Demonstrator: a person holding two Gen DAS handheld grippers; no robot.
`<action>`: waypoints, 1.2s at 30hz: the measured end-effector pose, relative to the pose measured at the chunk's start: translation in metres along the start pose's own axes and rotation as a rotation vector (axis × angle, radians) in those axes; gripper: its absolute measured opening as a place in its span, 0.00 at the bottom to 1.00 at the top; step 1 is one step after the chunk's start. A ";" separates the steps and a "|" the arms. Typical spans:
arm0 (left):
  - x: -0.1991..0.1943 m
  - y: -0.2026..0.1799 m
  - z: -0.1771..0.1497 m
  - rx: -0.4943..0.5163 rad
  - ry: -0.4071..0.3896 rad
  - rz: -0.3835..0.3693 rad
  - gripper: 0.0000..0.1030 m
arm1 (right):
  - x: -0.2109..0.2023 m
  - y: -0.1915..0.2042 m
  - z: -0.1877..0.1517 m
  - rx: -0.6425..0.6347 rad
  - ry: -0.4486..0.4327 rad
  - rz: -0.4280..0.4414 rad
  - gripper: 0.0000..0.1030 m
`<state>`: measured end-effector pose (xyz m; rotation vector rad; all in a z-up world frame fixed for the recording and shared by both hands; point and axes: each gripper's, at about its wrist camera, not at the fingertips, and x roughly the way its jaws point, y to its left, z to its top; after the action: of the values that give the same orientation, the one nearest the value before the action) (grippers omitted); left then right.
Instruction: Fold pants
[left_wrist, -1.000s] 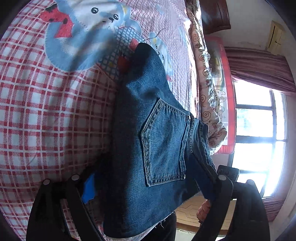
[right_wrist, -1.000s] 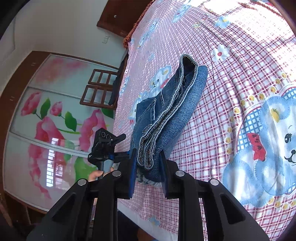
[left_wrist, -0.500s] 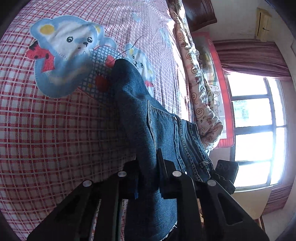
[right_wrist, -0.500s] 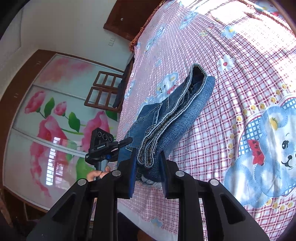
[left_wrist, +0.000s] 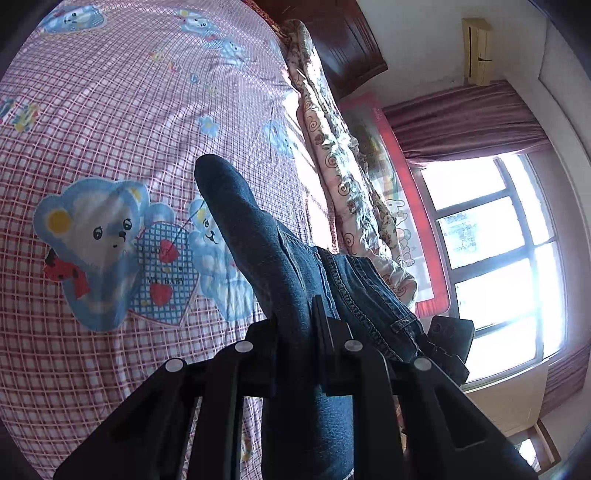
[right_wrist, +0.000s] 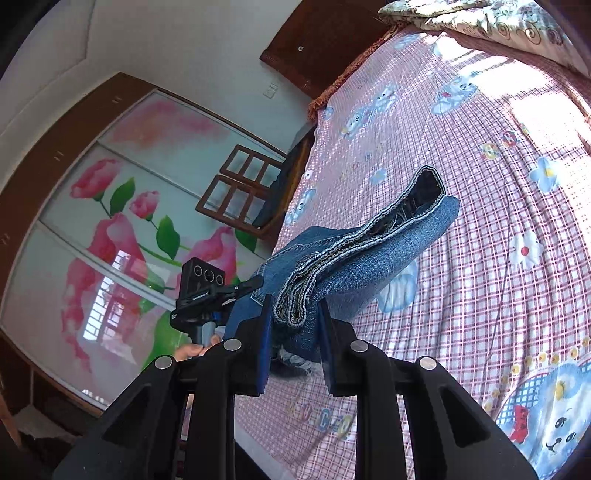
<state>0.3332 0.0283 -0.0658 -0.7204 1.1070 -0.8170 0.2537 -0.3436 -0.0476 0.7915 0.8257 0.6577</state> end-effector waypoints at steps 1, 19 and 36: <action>-0.001 -0.001 0.007 0.008 -0.013 0.015 0.14 | 0.006 -0.001 0.007 -0.006 -0.003 0.003 0.21; 0.024 0.119 -0.009 -0.083 -0.033 0.096 0.16 | 0.095 -0.098 -0.034 0.097 0.150 -0.133 0.21; -0.005 0.116 -0.030 -0.107 -0.020 0.419 0.98 | 0.043 -0.114 -0.079 0.185 0.119 -0.310 0.42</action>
<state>0.3271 0.0900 -0.1682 -0.5553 1.2360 -0.3960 0.2338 -0.3454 -0.1915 0.7745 1.1039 0.3577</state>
